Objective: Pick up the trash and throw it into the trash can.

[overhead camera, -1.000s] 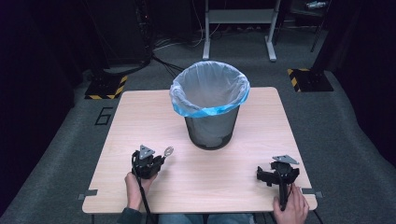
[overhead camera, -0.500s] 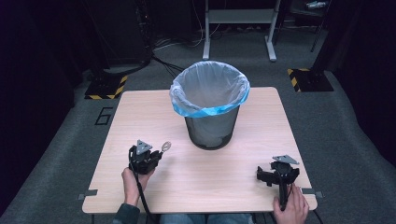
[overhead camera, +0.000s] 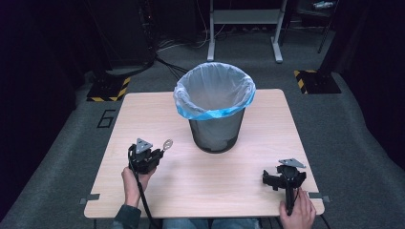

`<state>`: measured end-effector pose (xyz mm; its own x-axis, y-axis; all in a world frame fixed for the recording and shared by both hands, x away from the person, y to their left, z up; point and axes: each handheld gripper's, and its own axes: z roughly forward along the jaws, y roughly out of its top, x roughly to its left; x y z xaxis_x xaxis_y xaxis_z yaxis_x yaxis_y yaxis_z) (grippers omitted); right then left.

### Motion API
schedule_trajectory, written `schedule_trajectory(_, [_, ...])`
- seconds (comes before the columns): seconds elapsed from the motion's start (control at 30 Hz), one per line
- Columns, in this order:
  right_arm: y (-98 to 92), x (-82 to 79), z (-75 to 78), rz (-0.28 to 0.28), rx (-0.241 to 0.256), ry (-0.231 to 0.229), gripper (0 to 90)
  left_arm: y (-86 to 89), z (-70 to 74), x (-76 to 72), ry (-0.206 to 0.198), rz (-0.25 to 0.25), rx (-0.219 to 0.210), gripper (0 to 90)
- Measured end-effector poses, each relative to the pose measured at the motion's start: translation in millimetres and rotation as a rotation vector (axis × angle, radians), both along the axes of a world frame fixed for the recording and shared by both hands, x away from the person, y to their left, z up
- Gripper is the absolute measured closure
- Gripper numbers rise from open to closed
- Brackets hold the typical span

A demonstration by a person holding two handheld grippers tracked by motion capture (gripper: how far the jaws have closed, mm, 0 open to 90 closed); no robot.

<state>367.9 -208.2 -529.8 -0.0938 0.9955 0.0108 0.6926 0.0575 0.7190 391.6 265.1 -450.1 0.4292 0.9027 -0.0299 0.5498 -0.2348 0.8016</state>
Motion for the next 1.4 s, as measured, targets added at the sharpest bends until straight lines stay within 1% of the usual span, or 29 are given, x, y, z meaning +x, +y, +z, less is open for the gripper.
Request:
schedule_trajectory(0.3, [0.0,0.0,0.0,0.0,0.0,0.0,0.0,0.6,11.6,2.9,-0.015,-0.005,0.007,79.2])
schedule_trajectory(0.4, [0.0,0.0,0.0,0.0,0.0,0.0,0.0,1.6,21.2,3.6,-0.024,-0.016,0.007,79.2])
schedule_trajectory(0.43, [0.0,0.0,0.0,0.0,0.0,0.0,0.0,1.6,21.2,3.6,-0.024,-0.016,0.007,79.2])
schedule_trajectory(0.47, [0.0,0.0,0.0,0.0,0.0,0.0,0.0,2.0,26.9,3.2,-0.028,-0.018,0.011,79.2])
schedule_trajectory(0.5, [0.0,0.0,0.0,0.0,0.0,0.0,0.0,2.0,26.9,3.2,-0.028,-0.018,0.011,79.2])
schedule_trajectory(0.53, [0.0,0.0,0.0,0.0,0.0,0.0,0.0,3.6,32.6,3.6,-0.034,-0.023,0.018,79.2])
schedule_trajectory(0.57, [0.0,0.0,0.0,0.0,0.0,0.0,0.0,3.6,32.6,3.6,-0.034,-0.023,0.018,79.2])
schedule_trajectory(0.6, [0.0,0.0,0.0,0.0,0.0,0.0,0.0,4.7,37.0,4.0,-0.037,-0.023,0.018,79.2])
schedule_trajectory(0.63, [0.0,0.0,0.0,0.0,0.0,0.0,0.0,4.7,37.0,4.0,-0.037,-0.023,0.018,79.2])
schedule_trajectory(0.8, [0.0,0.0,0.0,0.0,0.0,0.0,0.0,8.1,49.6,6.7,-0.033,-0.032,0.017,79.2])
schedule_trajectory(0.83, [0.0,0.0,0.0,0.0,0.0,0.0,0.0,8.1,49.6,6.7,-0.033,-0.032,0.017,79.2])
schedule_trajectory(0.97, [0.0,0.0,0.0,0.0,0.0,0.0,0.0,11.3,59.3,9.2,-0.035,-0.032,0.019,79.2])
schedule_trajectory(1.03, [0.0,0.0,0.0,0.0,0.0,0.0,0.0,12.8,67.6,11.5,-0.039,-0.036,0.017,79.2])
schedule_trajectory(1.07, [0.0,0.0,0.0,0.0,0.0,0.0,0.0,12.8,67.6,11.5,-0.039,-0.036,0.017,79.2])
schedule_trajectory(1.13, [0.0,0.0,0.0,0.0,0.0,0.0,0.0,13.5,75.6,15.2,-0.039,-0.038,0.015,79.2])
schedule_trajectory(1.17, [0.0,0.0,0.0,0.0,0.0,0.0,0.0,13.5,77.7,16.9,-0.04,-0.04,0.008,79.2])
schedule_trajectory(1.2, [0.0,0.0,0.0,0.0,0.0,0.0,0.0,13.5,77.7,16.9,-0.04,-0.04,0.008,79.2])
schedule_trajectory(1.27, [0.0,0.0,0.0,-0.001,0.0,0.0,0.0,13.6,82.8,22.9,-0.033,-0.037,0.009,79.2])
schedule_trajectory(1.4, [0.0,0.0,0.0,0.0,0.0,0.0,0.0,13.3,87.6,27.6,-0.033,-0.039,0.009,79.2])
